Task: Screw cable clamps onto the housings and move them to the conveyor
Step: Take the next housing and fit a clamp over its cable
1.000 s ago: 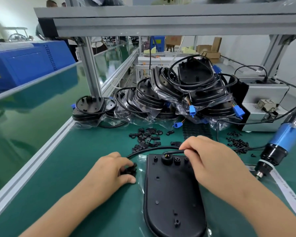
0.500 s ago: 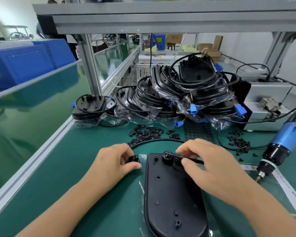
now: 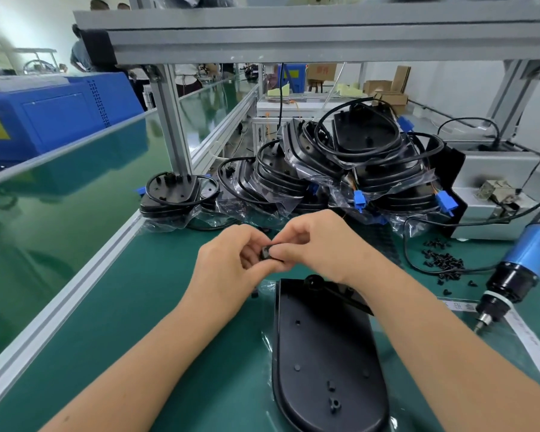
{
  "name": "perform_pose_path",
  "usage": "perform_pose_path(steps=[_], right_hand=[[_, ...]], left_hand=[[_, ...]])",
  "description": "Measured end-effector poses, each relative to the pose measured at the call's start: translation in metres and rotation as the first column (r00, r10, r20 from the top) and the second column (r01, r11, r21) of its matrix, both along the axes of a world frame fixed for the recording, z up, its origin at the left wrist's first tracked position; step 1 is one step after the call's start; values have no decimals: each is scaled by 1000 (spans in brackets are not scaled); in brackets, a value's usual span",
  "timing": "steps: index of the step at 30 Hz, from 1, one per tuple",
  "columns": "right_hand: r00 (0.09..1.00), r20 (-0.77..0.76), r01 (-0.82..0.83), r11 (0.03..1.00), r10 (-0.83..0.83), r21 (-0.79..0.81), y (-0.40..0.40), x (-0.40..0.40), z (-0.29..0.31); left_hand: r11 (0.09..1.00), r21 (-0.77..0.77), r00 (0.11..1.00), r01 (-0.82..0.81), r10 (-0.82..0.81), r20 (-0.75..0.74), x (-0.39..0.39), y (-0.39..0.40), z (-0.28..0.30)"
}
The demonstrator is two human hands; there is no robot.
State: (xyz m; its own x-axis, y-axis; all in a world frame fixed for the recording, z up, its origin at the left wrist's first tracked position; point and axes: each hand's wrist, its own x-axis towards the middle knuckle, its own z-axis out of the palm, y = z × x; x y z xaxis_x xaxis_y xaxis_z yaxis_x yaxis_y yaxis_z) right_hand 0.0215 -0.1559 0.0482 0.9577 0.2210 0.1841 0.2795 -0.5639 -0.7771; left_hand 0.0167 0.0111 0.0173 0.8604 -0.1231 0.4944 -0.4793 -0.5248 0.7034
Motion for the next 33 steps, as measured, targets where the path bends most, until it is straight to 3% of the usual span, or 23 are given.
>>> perform_pose_path(steps=[4,8,10,12,14,17,20,23,26,28,30,33], right_hand=[[997,-41,59,998,-59,11,-9,4,-8],[992,-71,109,994,-108,8,-22,3,-11],[988,-114,104,994,-100,27,-25,0,-12],[990,-91,107,994,-109,-37,-27,-3,-9],[994,-51,88,988,-95,-128,-27,-7,-4],[1000,-15,18,978,-21,-206,-26,-13,7],[999,40,5,975,4,-220,-30,-17,15],[1000,14,14,994,-13,-110,-34,-25,13],[996,10,91,996,-91,4,-38,-34,6],[983,38,177,984,-178,28,-42,-41,0],[971,63,231,973,-232,14,-44,-50,-7],[970,74,228,973,-230,38,-41,-64,-15]], left_hand=[[999,46,993,-9,14,-117,6,4,-8],[915,400,967,42,64,-247,7,13,-19],[864,499,964,67,73,-256,6,14,-20],[871,490,982,29,67,-178,3,12,-15],[946,323,999,4,12,-46,-3,6,-5],[990,64,992,126,-125,-22,-12,-7,14],[975,133,983,177,-181,17,-15,-18,29],[967,135,976,215,-216,-7,-14,-24,34],[964,-18,951,264,-263,-164,-13,-27,32],[928,-291,880,233,-329,-342,-10,-26,28],[821,-548,768,159,-452,-454,-7,-24,24],[689,-719,655,89,-585,-479,-5,-24,20]])
